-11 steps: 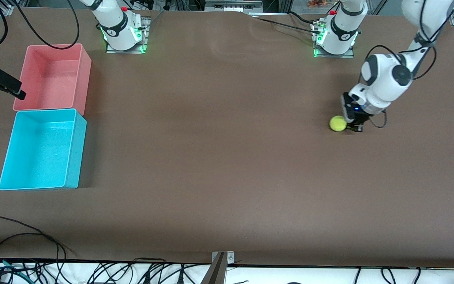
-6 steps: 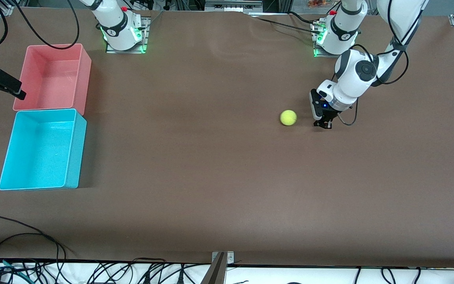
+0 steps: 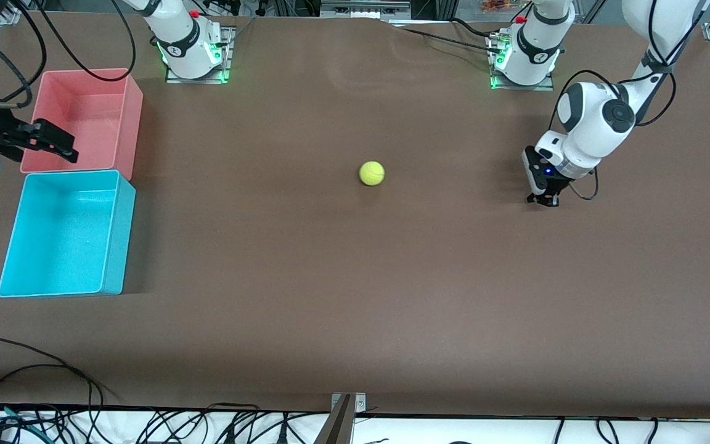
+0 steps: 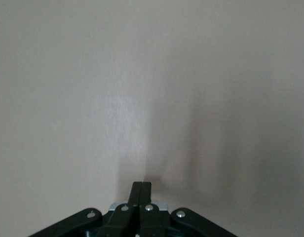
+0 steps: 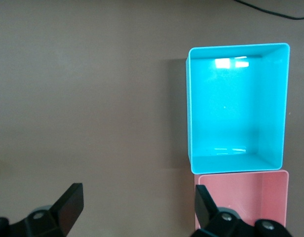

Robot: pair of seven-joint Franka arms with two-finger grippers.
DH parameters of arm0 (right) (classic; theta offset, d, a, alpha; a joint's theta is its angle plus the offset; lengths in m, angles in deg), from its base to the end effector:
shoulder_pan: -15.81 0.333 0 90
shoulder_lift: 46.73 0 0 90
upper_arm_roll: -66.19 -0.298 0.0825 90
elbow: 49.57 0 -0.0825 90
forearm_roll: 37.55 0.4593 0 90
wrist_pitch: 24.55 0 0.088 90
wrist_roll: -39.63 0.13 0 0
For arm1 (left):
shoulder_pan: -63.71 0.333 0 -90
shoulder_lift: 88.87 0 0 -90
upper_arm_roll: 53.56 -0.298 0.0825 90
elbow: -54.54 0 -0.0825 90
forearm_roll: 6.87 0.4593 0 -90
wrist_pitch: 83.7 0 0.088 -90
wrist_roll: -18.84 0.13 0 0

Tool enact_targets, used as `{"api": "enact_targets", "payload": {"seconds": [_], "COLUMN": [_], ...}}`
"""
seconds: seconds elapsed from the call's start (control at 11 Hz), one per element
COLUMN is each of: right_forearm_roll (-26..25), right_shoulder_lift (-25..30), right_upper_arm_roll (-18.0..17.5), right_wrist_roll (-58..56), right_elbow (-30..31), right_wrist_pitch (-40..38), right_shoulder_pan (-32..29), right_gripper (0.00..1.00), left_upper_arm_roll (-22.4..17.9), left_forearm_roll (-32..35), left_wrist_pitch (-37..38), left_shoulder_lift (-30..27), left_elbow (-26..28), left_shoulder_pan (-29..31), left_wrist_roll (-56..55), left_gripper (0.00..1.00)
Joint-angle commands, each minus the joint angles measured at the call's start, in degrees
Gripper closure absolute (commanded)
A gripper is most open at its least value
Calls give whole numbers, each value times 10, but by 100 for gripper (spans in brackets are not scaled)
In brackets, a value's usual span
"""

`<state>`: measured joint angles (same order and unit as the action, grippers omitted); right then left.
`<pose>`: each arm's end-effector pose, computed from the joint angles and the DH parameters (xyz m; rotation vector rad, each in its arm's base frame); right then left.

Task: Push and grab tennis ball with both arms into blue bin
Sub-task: 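Push the tennis ball with the left gripper toward the bins, then grasp the rolling ball with the right gripper while the left gripper withdraws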

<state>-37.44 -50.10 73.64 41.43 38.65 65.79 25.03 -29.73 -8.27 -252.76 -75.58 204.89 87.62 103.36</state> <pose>0.6459 0.0221 0.5638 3.1351 -0.0006 -0.0331 0.4625 -0.0173 0.0753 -2.3581 2.0574 -0.2348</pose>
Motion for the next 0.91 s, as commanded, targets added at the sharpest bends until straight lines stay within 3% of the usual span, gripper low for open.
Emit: {"api": "enact_targets", "payload": {"seconds": [0.0, 0.18, 0.36, 0.63, 0.81], "right_forearm_roll": [6, 3, 0, 5, 4], "right_shoulder_lift": [-13, -9, 2, 26, 32], "right_upper_arm_roll": [3, -2, -23, -48, -83], "right_wrist_roll": [3, 2, 2, 7, 30], "right_elbow": [12, 55, 120, 221, 253], "right_wrist_pitch": [-11, -2, 30, 35, 37], "right_shoulder_pan": [30, 40, 43, 43, 44], "right_gripper": [0, 0, 0, 0, 0], "left_upper_arm_roll": [5, 3, -1, 4, 17], "left_forearm_roll": [-10, -11, -11, -10, -11], "left_wrist_pitch": [104, 240, 369, 495, 565], "left_shoulder_lift": [-62, -133, -166, -168, -169], "left_elbow": [1, -31, -93, -190, -253], "left_shoulder_pan": [50, 53, 60, 73, 69], "left_wrist_roll": [22, -34, -92, -217, -332], "left_gripper": [100, 100, 100, 100, 100]}}
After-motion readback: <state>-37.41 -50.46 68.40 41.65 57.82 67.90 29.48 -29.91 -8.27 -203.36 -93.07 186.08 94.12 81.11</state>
